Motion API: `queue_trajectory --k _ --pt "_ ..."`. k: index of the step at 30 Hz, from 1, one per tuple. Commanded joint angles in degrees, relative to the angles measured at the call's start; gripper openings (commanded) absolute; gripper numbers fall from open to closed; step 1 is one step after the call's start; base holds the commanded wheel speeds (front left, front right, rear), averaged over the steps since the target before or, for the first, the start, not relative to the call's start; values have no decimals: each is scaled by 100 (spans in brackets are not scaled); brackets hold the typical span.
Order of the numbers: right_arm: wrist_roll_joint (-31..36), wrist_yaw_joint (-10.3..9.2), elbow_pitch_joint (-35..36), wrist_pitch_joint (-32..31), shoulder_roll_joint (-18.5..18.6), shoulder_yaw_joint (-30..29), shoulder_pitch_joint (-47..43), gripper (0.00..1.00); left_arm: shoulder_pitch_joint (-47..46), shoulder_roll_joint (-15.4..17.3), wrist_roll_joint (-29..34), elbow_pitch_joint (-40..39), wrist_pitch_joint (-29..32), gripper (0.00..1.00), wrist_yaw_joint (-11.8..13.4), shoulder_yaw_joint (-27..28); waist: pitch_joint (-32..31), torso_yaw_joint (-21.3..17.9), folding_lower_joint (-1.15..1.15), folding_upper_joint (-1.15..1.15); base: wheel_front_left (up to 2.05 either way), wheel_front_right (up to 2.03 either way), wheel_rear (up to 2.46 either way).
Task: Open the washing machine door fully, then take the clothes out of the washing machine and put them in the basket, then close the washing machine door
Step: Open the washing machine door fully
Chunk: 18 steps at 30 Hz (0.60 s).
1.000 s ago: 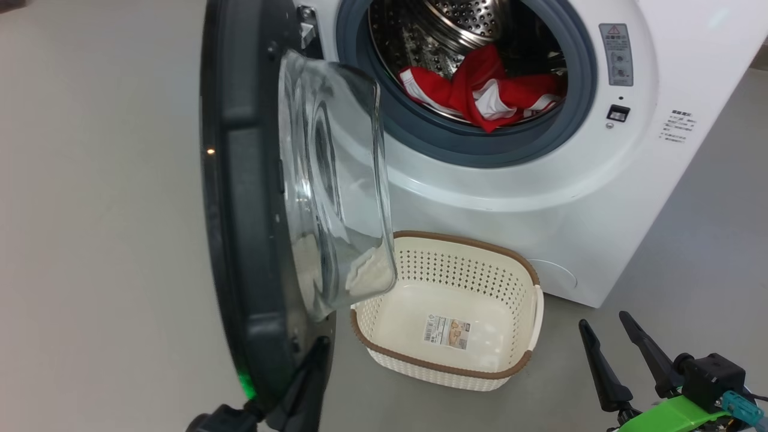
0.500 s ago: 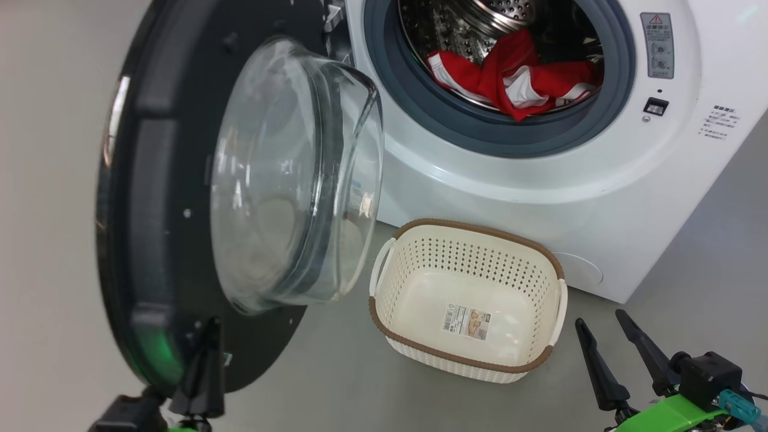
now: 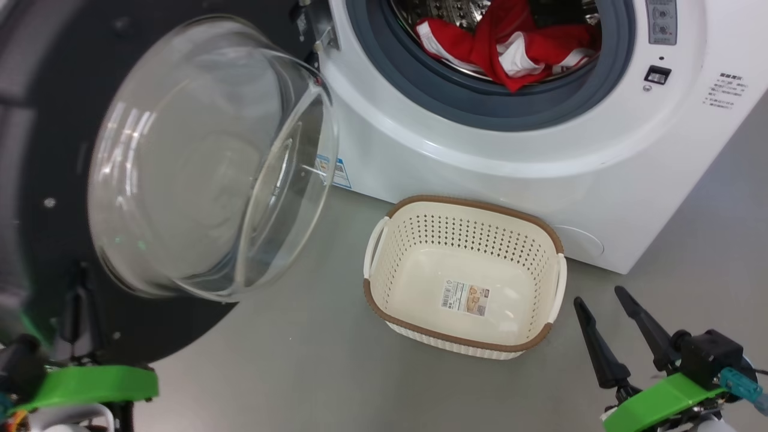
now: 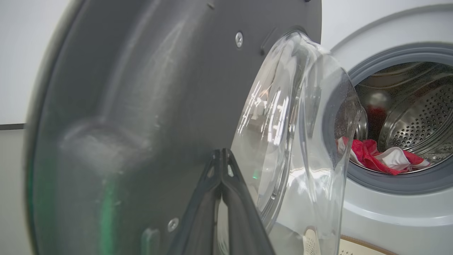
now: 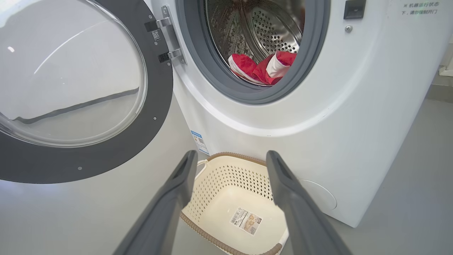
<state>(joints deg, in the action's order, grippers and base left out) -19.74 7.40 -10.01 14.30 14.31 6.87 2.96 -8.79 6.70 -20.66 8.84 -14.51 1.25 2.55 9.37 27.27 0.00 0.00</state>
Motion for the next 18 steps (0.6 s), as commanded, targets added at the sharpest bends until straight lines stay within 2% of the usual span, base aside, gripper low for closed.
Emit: queue_trajectory --k 1,18 --pt "62 9 130 70 81 172 247 100 -365 220 67 16 -49 0 -25 504 92 -87 0 0 0 0 0" --pt "47 9 117 70 172 207 406 100 -1124 382 536 1033 -49 0 -332 1772 329 -282 0 0 0 0 0"
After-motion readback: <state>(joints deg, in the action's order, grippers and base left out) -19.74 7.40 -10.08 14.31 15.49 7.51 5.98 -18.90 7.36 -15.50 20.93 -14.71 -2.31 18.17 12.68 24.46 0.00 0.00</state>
